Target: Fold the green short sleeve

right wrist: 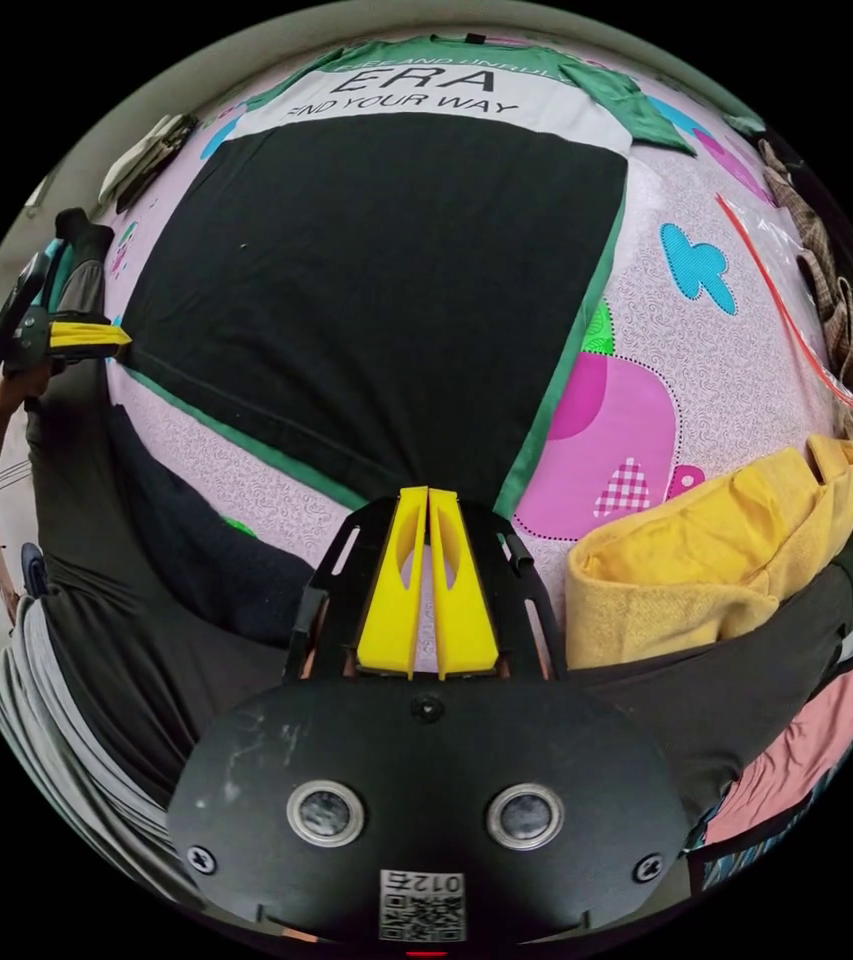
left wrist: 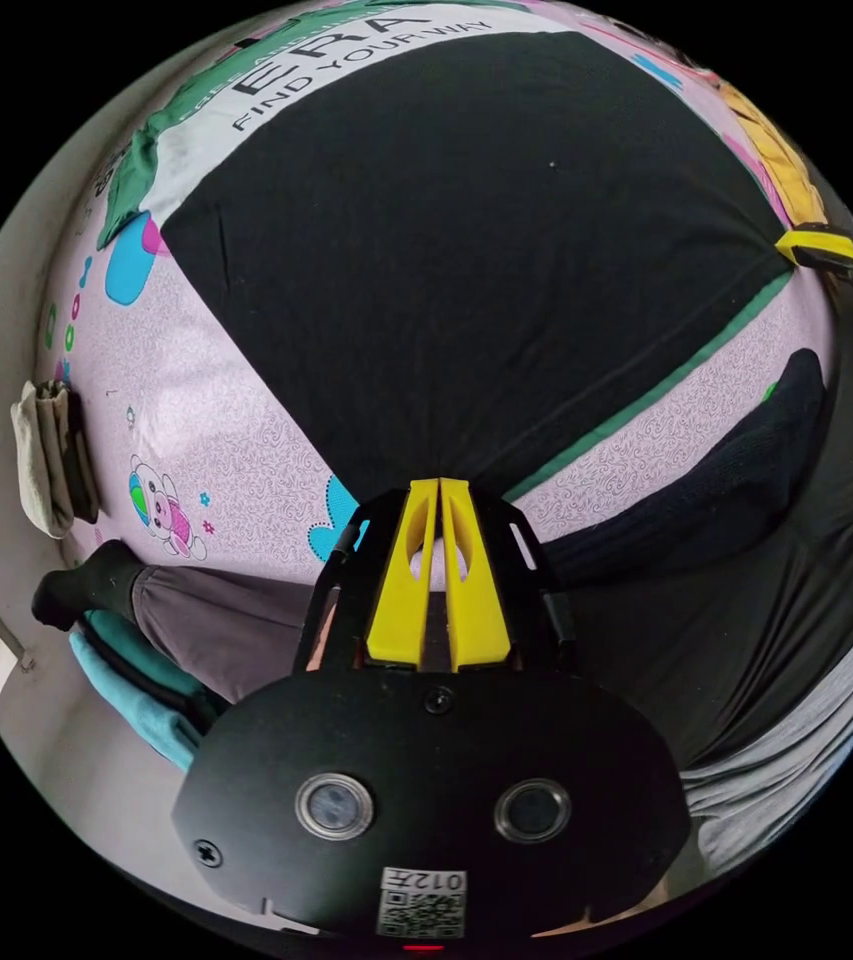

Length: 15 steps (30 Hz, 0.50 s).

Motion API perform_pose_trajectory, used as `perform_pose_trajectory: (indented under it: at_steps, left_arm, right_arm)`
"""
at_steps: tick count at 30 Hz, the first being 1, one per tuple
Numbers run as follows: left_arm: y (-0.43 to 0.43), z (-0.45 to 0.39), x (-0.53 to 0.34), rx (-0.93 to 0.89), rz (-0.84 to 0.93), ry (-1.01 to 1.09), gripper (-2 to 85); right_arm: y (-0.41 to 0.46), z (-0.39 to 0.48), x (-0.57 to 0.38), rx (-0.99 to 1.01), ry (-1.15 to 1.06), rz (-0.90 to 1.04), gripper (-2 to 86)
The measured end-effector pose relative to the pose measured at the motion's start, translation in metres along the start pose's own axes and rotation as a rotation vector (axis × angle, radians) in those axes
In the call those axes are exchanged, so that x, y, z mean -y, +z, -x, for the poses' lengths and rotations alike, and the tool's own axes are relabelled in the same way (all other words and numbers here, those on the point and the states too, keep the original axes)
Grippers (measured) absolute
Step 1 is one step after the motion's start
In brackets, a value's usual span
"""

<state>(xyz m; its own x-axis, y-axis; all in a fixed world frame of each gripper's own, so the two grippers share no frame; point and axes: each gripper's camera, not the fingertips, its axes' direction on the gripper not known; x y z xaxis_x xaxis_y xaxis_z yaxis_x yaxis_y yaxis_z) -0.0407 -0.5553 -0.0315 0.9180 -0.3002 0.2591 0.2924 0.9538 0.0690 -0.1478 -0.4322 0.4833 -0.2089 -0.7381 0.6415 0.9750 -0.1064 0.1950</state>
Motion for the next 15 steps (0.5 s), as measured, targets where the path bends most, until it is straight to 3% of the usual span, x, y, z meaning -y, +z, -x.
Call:
perform_pose_trajectory:
  at_steps: [15]
  left_arm:
    - [0.014, 0.018, -0.037, -0.059, 0.075, 0.014, 0.7]
  right_arm:
    - [0.008, 0.049, 0.001, -0.037, -0.124, 0.122, -0.7]
